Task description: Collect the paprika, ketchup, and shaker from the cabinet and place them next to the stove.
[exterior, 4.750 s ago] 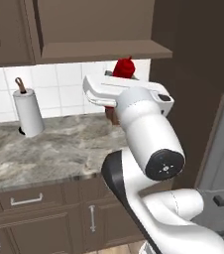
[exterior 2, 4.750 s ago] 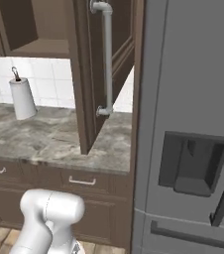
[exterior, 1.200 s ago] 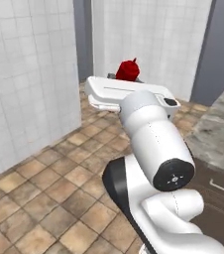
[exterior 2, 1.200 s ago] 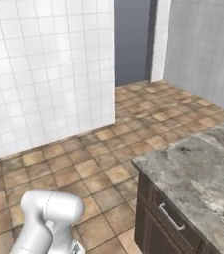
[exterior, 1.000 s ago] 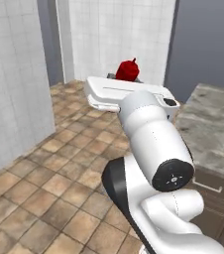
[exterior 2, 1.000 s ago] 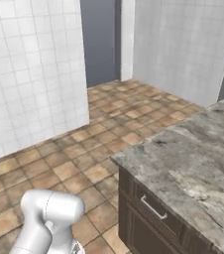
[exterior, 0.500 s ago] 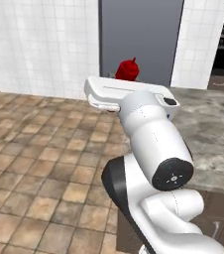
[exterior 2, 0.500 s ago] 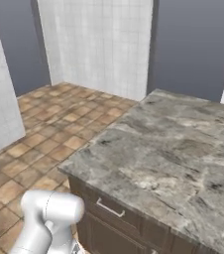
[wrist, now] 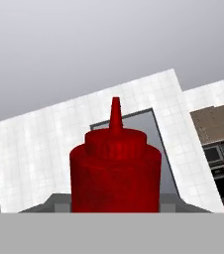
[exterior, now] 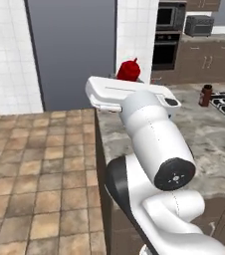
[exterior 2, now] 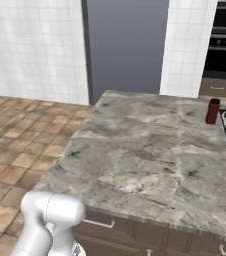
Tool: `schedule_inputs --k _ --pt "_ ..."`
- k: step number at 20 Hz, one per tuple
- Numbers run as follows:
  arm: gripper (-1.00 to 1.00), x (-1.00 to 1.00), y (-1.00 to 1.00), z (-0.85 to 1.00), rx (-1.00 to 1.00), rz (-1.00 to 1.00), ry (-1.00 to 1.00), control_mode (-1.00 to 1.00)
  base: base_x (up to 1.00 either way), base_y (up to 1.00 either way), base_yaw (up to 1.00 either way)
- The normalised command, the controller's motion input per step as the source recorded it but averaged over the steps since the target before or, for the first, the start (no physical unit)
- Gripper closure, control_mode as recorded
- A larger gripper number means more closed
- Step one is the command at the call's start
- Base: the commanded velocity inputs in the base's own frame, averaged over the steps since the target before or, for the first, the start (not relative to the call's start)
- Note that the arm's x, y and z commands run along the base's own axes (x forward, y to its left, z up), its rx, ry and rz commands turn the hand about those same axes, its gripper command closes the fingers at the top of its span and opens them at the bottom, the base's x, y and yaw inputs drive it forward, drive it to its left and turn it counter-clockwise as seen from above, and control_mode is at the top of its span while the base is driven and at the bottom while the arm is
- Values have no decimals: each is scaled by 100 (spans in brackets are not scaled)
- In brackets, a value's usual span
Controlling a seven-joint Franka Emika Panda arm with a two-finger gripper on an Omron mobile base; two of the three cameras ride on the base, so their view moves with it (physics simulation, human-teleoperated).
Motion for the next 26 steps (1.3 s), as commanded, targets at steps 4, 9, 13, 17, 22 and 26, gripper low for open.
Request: schedule_inputs --k 4,9,13,17,22,26 --pt "100 0 0 0 0 0 0 100 39 54 -57" --pt "100 0 0 0 0 0 0 100 15 72 -50" --pt "100 0 0 0 0 0 0 100 -8 98 -31" --pt "100 0 0 0 0 0 0 100 0 100 -23" --pt "100 0 0 0 0 0 0 100 12 100 -26" --pt "100 0 0 0 0 0 0 100 37 100 -29"
